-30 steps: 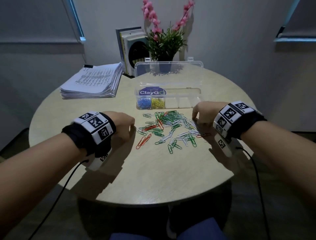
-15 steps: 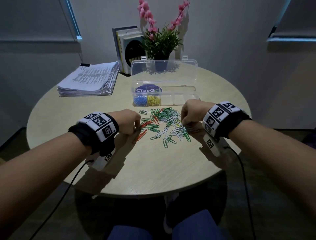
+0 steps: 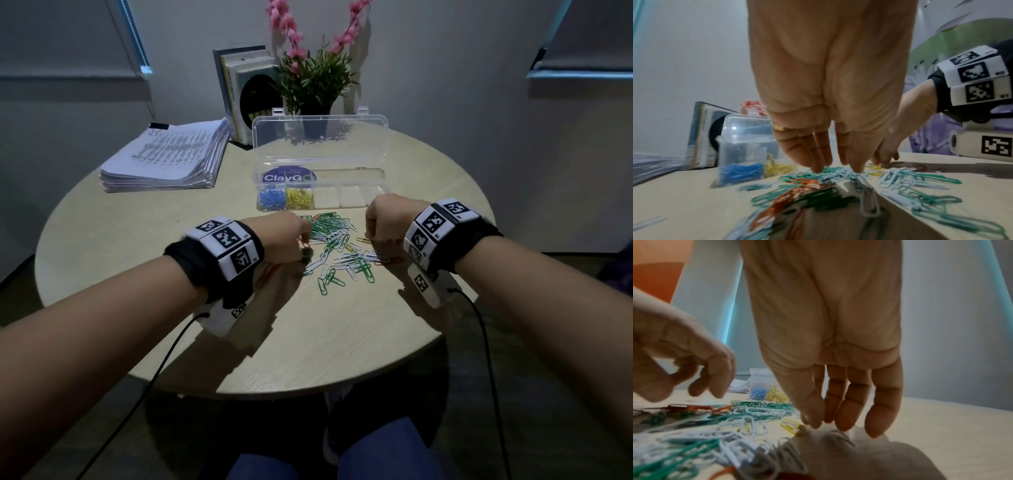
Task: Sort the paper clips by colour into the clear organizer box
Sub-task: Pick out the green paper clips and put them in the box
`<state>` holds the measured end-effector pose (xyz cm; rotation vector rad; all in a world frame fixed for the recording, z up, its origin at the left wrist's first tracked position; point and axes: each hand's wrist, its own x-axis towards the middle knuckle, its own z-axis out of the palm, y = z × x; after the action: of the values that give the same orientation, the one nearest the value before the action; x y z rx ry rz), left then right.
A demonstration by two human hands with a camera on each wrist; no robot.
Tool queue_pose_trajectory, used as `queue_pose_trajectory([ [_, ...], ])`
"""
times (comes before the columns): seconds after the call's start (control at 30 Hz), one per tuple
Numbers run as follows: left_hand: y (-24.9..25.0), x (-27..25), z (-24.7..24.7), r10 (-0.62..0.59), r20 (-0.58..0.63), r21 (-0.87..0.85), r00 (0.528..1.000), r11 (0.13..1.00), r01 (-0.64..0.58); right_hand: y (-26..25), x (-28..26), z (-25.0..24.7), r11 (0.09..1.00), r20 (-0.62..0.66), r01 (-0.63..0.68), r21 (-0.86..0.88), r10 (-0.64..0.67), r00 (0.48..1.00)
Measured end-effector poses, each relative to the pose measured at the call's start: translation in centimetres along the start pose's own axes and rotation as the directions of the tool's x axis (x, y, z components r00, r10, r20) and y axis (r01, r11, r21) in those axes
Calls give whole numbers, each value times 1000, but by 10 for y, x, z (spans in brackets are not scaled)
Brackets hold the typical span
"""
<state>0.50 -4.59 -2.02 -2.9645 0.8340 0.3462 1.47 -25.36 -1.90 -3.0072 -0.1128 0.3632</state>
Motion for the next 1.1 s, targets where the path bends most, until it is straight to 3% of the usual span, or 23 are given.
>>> queue_pose_trajectory([
  [0.2,37,32,-3,104,-96,-39,990,993,-108,-1,4,4,998,-54,40,57,-37,998],
  [0.4,57,47,-1,135,-72,22,988,991,-134,-4,10,6,998,-6,44,-53,-44,999],
  [0.73,53,59,-1,62,-134,-78,989,994,-73,10,10,6,998,-26,58,18,-57,998],
  [1.1,46,51,-2,158,-104,-65,982,984,-165,8,5,-3,999,-26,31,6,-31,999],
])
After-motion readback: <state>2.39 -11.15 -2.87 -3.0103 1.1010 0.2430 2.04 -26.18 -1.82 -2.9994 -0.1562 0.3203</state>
